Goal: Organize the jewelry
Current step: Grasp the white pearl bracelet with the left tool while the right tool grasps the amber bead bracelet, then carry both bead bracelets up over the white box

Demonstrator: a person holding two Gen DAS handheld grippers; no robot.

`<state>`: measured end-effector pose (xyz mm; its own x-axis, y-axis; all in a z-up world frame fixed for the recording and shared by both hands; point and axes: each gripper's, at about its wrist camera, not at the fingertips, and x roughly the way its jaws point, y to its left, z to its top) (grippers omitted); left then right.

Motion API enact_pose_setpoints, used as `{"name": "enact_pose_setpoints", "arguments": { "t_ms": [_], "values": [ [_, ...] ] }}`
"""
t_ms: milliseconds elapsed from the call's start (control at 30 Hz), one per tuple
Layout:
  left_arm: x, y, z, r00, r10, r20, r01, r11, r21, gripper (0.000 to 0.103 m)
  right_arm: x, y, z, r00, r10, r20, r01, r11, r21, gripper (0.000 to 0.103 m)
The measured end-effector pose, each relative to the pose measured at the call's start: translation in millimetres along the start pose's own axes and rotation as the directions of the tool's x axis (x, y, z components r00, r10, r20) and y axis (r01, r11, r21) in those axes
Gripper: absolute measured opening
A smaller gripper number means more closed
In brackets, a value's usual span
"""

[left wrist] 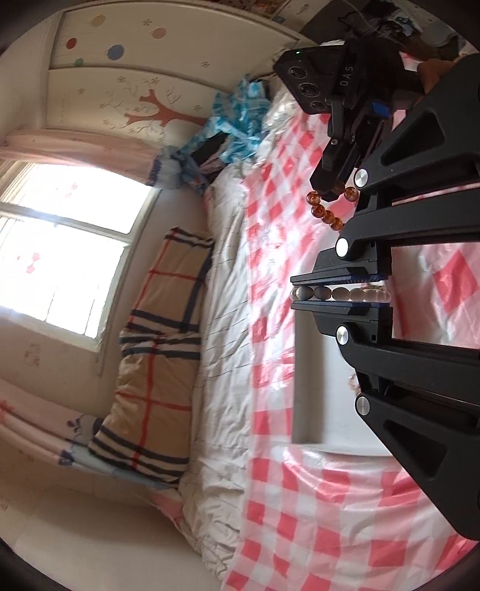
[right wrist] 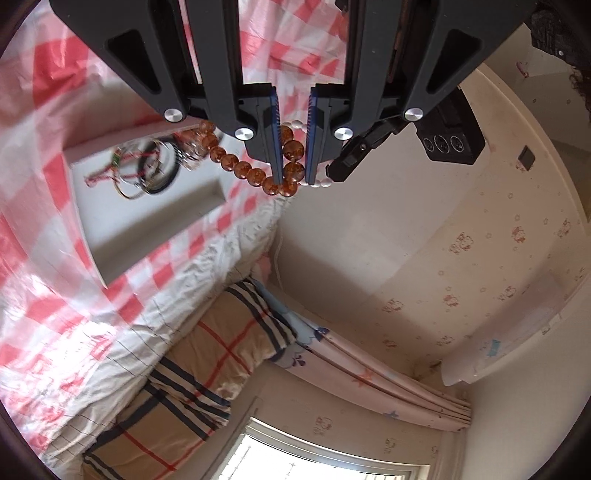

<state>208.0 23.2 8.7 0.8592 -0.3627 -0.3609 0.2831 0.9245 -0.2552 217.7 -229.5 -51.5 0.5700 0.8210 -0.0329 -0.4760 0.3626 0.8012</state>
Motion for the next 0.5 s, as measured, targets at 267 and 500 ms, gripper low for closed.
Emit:
{"name": "enact_pose_setpoints", "arguments": {
  "t_ms": [267, 500],
  "values": [
    [3, 12, 27, 0.988, 0.110, 0.109, -0.102, 0.992, -0.078, 0.007, 24, 19, 39, 0.993, 0.111, 0.043, -0.107, 0.991, -0.074, 0.013],
    [3, 15, 22, 0.979, 0.161, 0.127, -0.154, 0.986, -0.059, 0.007, 27, 12, 38, 0.992, 0.119, 0.042, -0.115, 0.990, -0.079, 0.013]
  ]
}}
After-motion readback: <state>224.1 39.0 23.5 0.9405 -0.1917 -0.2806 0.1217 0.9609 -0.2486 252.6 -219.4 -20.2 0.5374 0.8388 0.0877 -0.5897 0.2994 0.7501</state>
